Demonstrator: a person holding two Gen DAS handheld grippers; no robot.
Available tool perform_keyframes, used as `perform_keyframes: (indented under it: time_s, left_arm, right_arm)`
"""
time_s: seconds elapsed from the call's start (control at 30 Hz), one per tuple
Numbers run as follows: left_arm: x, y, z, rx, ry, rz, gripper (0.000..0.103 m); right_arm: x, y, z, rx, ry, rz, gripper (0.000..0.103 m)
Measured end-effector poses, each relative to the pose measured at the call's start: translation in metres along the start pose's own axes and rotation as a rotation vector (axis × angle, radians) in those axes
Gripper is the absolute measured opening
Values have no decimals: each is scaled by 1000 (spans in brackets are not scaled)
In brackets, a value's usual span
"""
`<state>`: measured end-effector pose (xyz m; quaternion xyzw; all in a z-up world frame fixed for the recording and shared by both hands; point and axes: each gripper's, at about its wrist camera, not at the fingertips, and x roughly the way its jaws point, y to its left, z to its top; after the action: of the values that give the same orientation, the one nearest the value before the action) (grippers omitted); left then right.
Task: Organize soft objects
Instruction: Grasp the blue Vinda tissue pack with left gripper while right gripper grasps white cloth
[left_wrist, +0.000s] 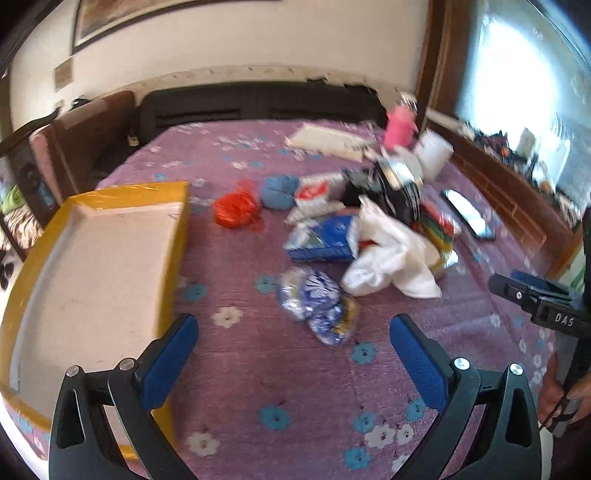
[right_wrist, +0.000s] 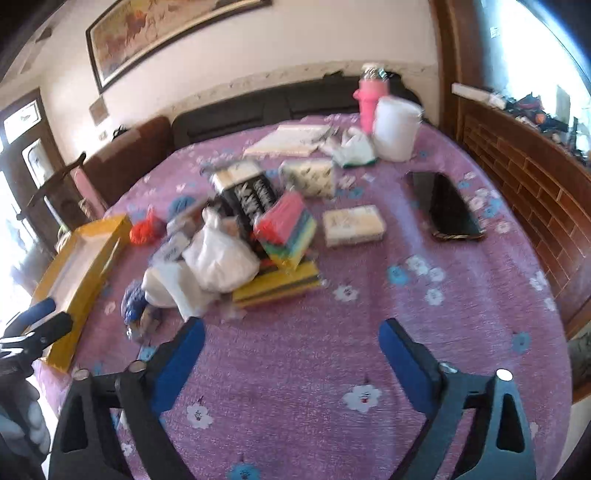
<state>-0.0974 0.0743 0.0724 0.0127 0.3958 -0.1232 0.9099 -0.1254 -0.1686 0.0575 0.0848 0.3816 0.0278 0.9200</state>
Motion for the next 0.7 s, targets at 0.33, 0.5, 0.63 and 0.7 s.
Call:
perform_keyframes:
  time_s: [0.33,0.5,0.63,0.7]
  left_arm:
    - [22,10,0,-6,113,-14,83]
    - [20,20,0,-14,133,-26,83]
    - [29,8,2,0,145,-68,83]
    - [38,0,5,3,151,-84,83]
  right_arm:
    - [53,69,22,-151,93,212,75]
    - [85,97,28,-205,137,233,56]
    - [92,97,25,-183,184,280,22]
    - [81,87,22,-158,163,290,20]
